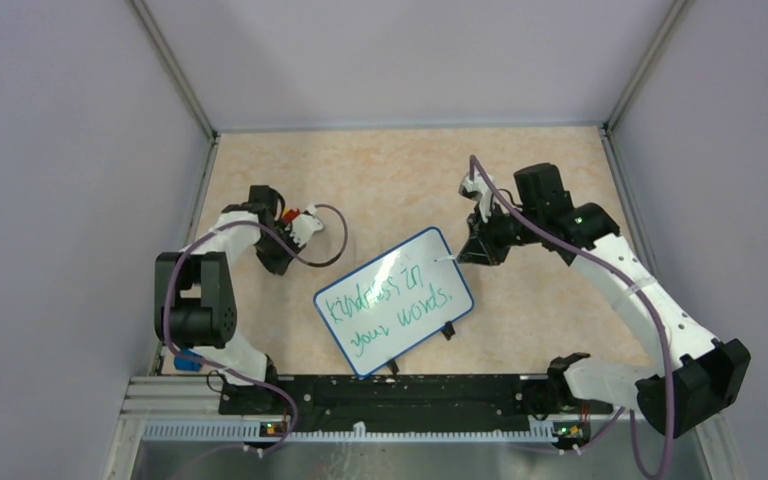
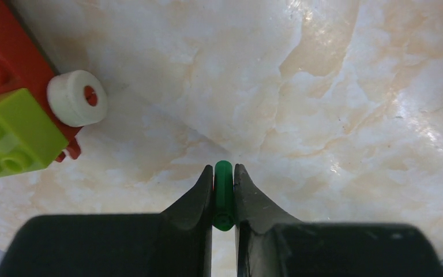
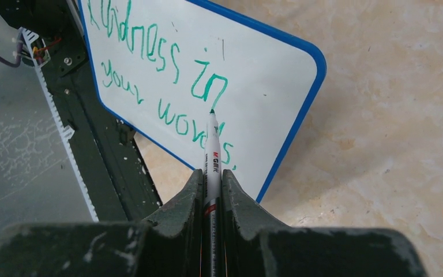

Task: Write a sentence on the whiteboard
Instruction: Pick up the pen cap from the center of the board, then insert the whiteboard marker without the cap into the pen cap.

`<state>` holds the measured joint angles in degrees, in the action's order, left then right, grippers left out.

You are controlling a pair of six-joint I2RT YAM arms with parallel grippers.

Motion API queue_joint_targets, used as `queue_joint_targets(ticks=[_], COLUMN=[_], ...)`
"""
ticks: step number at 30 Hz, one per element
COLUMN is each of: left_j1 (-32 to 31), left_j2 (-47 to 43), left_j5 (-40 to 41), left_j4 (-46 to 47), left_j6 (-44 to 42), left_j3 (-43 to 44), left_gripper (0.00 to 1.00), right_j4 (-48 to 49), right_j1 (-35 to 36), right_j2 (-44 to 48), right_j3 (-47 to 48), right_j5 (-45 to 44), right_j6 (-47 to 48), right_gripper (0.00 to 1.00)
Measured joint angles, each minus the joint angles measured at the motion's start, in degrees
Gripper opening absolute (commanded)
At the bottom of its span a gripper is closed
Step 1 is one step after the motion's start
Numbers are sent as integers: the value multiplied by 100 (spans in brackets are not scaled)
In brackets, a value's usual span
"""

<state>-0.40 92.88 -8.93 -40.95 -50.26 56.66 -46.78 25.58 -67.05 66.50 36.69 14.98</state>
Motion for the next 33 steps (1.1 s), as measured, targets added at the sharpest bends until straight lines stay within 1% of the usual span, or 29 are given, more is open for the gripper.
queue_joint_targets(ticks=[2, 4, 8, 10, 13, 15, 17, 18, 21, 25, 28, 30, 31, 33], left_j1=[-2, -2, 0, 0, -2, -37, -103, -155, -269, -389, -470, -538, -577, -669], left_j2=[-13, -39, -208, -378, -706, -905, -1067, -1150, -1294, -1613, -1987, -2286, -2437, -2750], left_j5=[-116, -280, -885, -1436, -2378, -3064, -3696, -4116, -5038, -6089, -6679, -6979, -7093, -7261], left_j4=[-282, -632, -1200, -1342, -1462, -1508, -1508, -1488, -1309, -527, 553, 1513, 2044, 3416], left_j6=[98, 240, 654, 918, 1403, 1751, 2072, 2291, 2848, 3908, 5014, 5928, 6417, 7528], left_j3=[245, 693, 2170, 2983, 3742, 4076, 4234, 4245, 4083, 3279, 2441, 1882, 1620, 1043], left_gripper=[0, 0, 0, 0, 0, 0, 0, 0, 0, 0, 0, 0, 0, 0], right_j4=[-42, -90, -81, -22, 284, 511, 723, 844, 1147, 1644, 2017, 2267, 2459, 2914], right_j1=[0, 0, -2, -15, -35, -37, -39, -44, -70, -116, -136, -138, -138, -140], right_j2=[-42, -103, -245, -299, -299, -299, -299, -299, -310, -343, -372, -376, -376, -374], right_j3=[120, 297, 686, 909, 1145, 1261, 1344, 1368, 1421, 1421, 1419, 1416, 1399, 1296], right_j5=[7, 33, 160, 289, 573, 800, 1010, 1126, 1486, 2013, 2354, 2535, 2658, 2876], right_j6=[0, -7, -70, -192, -492, -717, -920, -1043, -1427, -2013, -2428, -2691, -2870, -3250], right_gripper=[0, 0, 0, 0, 0, 0, 0, 0, 0, 0, 0, 0, 0, 0])
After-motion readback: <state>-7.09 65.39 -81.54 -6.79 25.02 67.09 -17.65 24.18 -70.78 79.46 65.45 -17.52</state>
